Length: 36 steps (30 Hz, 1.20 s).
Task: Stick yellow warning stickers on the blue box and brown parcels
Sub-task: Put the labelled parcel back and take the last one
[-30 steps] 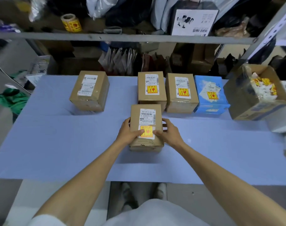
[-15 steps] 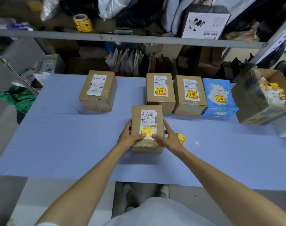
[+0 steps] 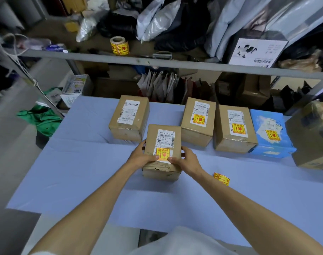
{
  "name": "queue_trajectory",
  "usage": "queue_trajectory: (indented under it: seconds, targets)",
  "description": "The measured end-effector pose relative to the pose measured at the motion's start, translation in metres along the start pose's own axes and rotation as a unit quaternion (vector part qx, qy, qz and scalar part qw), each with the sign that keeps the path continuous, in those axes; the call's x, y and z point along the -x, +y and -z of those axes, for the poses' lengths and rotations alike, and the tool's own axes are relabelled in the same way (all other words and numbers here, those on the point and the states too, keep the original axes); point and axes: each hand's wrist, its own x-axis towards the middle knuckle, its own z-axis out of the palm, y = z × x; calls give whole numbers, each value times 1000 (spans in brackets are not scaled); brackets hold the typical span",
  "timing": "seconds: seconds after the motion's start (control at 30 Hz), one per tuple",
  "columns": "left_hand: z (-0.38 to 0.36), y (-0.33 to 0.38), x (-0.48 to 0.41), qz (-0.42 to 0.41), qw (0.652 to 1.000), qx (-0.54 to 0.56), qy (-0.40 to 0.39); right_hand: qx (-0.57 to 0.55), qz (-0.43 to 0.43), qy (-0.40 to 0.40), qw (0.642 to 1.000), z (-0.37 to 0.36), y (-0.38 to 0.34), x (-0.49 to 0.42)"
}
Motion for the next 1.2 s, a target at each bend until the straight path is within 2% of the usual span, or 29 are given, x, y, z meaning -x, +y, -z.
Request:
queue_trajectory:
  seconds: [0.47,0.63,0.73,0.87,1.0,1.2]
  targets:
    - [44,17,-38,29,999,-15,4,-15,-32,-28,999,-9,-40,-45]
    - [47,12,-37,47,999,4,10,14,-4,-35,999,-7,-50,-49]
    - [48,15,-38,29,999,19,23,1,-8,-37,999,-9,-57,-56]
    - [41,35,-53,-7,1000,4,28,-66,-33,1,997,-5,-55,-65]
    - [31,51,-66,3,1000,-11,2,-64,-42,30,997,5,-50,-65]
    - [24,59,-69,60,993,-31,-93,-17,-88,55,995,17,-43,-59]
